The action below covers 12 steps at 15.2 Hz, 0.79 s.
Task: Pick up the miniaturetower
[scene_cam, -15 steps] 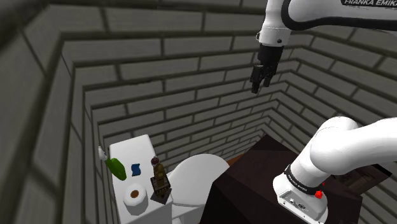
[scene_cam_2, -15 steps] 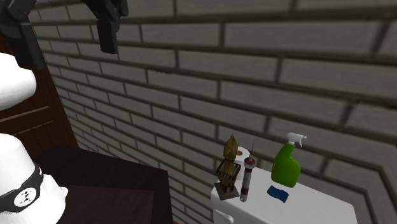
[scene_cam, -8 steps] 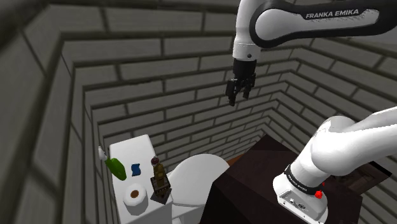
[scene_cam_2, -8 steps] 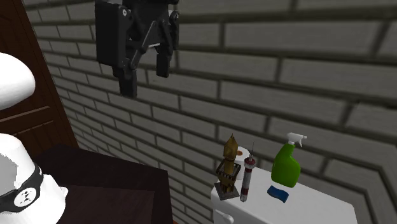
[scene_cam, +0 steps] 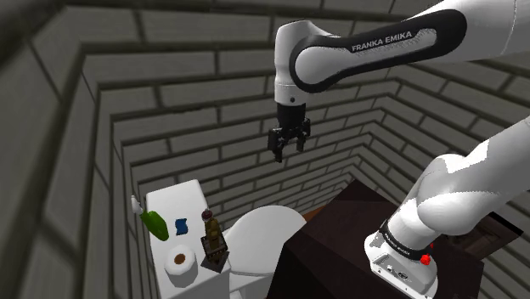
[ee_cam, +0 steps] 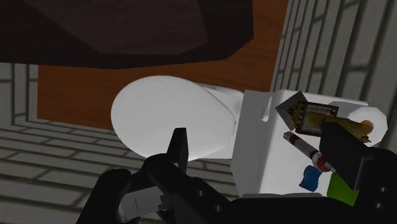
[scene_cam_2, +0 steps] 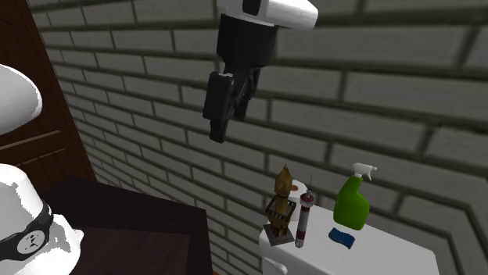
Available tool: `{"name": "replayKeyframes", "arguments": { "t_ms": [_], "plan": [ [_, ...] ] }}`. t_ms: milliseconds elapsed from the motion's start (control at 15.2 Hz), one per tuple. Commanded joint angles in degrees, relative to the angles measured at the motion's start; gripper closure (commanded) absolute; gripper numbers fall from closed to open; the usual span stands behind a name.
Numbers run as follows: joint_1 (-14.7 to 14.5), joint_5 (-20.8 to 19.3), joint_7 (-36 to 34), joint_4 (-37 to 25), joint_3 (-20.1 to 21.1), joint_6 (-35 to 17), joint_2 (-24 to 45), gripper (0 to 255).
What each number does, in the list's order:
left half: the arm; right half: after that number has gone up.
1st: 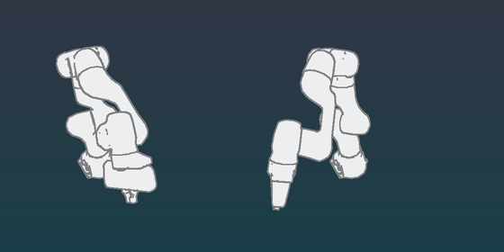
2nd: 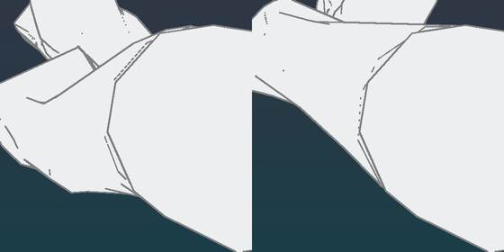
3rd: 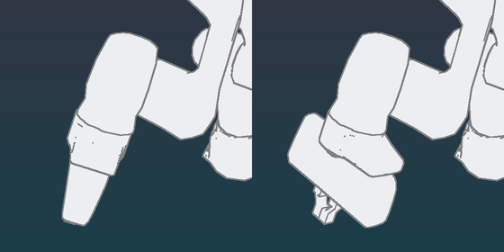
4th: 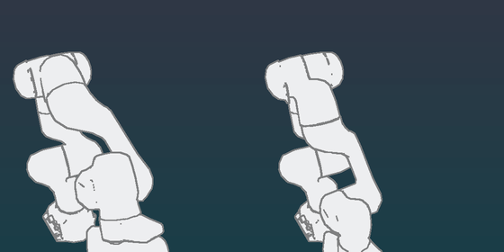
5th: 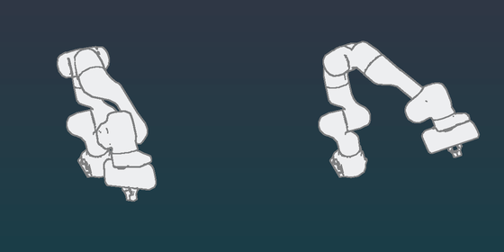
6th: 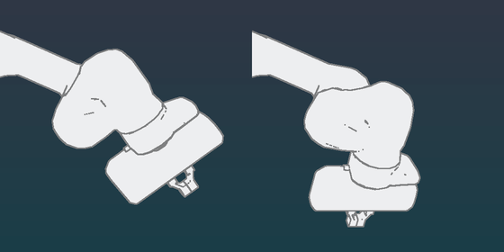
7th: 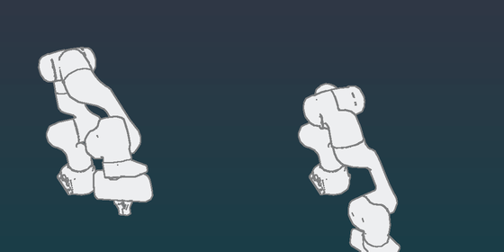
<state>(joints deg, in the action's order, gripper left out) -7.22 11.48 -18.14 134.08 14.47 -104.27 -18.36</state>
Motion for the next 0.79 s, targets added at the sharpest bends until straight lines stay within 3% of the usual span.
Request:
{"name": "replayKeyframes", "arguments": {
  "t_ms": [0, 726],
  "plan": [
    [-0.54, 0.44, -2.19, -1.47, 1.51, -2.13, 4.05, 0],
    [-4.51, -1.83, -14.13, -15.28, 6.65, -10.00, 28.54, 0]
  ]
}}
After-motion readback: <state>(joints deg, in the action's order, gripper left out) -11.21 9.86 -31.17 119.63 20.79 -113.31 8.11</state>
